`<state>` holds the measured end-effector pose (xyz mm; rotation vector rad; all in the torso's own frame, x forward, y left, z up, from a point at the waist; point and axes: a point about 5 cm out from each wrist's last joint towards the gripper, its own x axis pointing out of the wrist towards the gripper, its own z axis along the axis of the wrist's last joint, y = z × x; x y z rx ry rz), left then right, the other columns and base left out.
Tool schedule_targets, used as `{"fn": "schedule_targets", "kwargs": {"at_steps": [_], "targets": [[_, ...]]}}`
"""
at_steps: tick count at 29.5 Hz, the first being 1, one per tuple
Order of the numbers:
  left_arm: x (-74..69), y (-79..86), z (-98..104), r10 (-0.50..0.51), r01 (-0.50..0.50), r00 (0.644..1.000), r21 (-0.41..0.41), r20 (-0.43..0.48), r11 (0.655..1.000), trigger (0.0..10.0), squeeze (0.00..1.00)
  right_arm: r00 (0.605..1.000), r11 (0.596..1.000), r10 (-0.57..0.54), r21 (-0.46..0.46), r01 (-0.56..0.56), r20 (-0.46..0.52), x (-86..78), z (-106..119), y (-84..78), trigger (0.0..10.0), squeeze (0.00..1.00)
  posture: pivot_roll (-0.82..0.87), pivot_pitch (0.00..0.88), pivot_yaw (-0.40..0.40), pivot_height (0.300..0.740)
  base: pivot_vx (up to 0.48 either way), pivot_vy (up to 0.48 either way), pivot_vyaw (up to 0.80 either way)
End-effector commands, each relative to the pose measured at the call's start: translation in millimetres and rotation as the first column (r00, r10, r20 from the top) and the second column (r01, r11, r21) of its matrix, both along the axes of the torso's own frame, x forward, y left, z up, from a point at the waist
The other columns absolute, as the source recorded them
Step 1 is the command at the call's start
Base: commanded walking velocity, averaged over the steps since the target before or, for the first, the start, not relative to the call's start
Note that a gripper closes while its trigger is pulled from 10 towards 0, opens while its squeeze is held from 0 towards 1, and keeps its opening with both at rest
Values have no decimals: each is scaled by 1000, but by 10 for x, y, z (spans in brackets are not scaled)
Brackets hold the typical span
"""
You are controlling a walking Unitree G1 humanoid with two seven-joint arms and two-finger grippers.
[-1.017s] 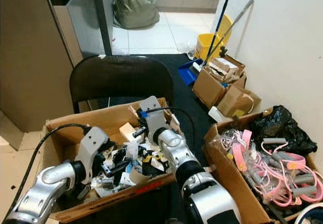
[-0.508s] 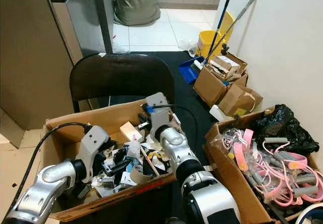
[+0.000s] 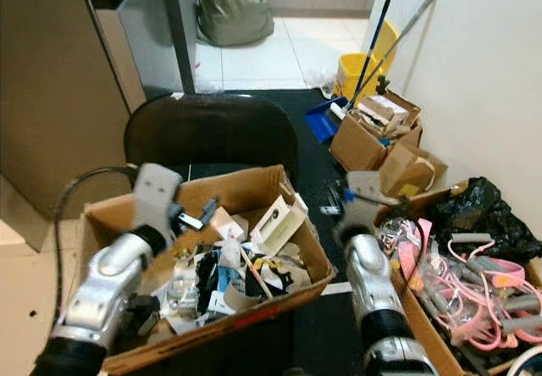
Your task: Picking trash to rubbish bin
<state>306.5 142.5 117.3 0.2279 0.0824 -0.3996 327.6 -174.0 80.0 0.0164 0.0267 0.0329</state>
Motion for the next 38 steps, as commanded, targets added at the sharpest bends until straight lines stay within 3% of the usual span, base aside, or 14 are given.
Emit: {"fn": "schedule_targets", "kwargs": {"at_steps": [1, 10, 13, 19, 38], "targets": [[33, -54, -62, 8, -7, 1000, 35, -20, 999, 10000, 0, 997, 997, -74, 24, 75, -36, -96, -87, -113, 10000, 0, -64, 89, -14, 740, 0, 0, -800], [92, -73, -61, 66, -65, 998, 28, -12, 997, 10000, 0, 994, 995, -101, 15, 102, -45, -213, -97, -107, 10000, 0, -65, 67, -16, 740, 0, 0, -800], [90, -120, -77, 39, -40, 999, 75, 15, 996, 10000, 0, 993, 995, -102, 8, 103, -58, -222, -119, -83, 10000, 0, -58, 58, -25, 740, 0, 0, -800], [90, -118, -121, 51, -52, 999, 87, 9, 995, 10000, 0, 990, 995, -104, -3, 104, -96, -248, -165, -49, 10000, 0, -55, 40, -30, 740, 0, 0, -800], [130, -87, -164, 54, -53, 999, 114, 0, 992, 10000, 0, 963, 978, -205, -1, 208, -176, -379, -304, -143, 10000, 0, -64, 21, -11, 740, 0, 0, -800]]}}
